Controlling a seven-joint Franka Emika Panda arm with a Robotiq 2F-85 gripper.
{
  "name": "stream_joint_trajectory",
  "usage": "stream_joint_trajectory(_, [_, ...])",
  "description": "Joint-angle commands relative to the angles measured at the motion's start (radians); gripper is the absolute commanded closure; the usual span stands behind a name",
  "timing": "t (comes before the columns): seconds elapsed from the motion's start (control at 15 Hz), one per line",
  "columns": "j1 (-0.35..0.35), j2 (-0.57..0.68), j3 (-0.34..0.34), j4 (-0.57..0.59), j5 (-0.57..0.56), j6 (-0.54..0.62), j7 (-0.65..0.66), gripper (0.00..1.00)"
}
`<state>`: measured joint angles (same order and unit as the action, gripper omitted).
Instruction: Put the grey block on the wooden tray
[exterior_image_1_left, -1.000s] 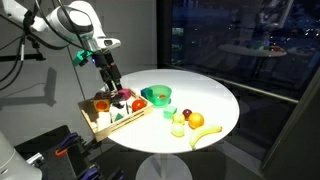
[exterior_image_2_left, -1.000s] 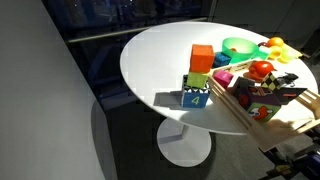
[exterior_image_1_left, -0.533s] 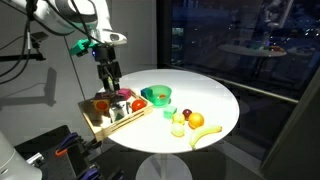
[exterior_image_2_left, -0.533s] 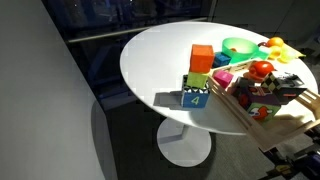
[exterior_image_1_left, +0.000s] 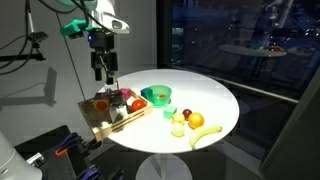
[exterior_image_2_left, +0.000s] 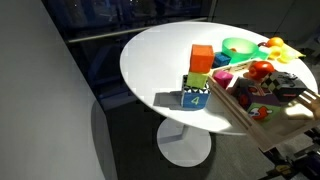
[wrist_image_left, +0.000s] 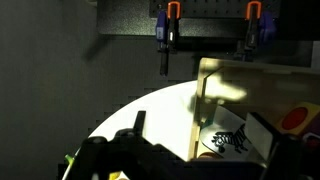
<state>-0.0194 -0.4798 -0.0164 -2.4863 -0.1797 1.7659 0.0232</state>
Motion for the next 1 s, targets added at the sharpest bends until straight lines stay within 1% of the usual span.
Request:
stream_joint_trajectory(0.0, [-0.015, -0.042, -0.021, 0.057, 0.037, -0.075, -0.010, 0.00])
stream_joint_trajectory(0.53, [-0.029, -0.147, -0.064, 0.083, 0.118, -0.058, -0.015, 0.00])
stream_joint_trajectory(0.93, [-0.034, -0.146, -0.053, 0.067, 0.098, -0.048, -0.005, 0.00])
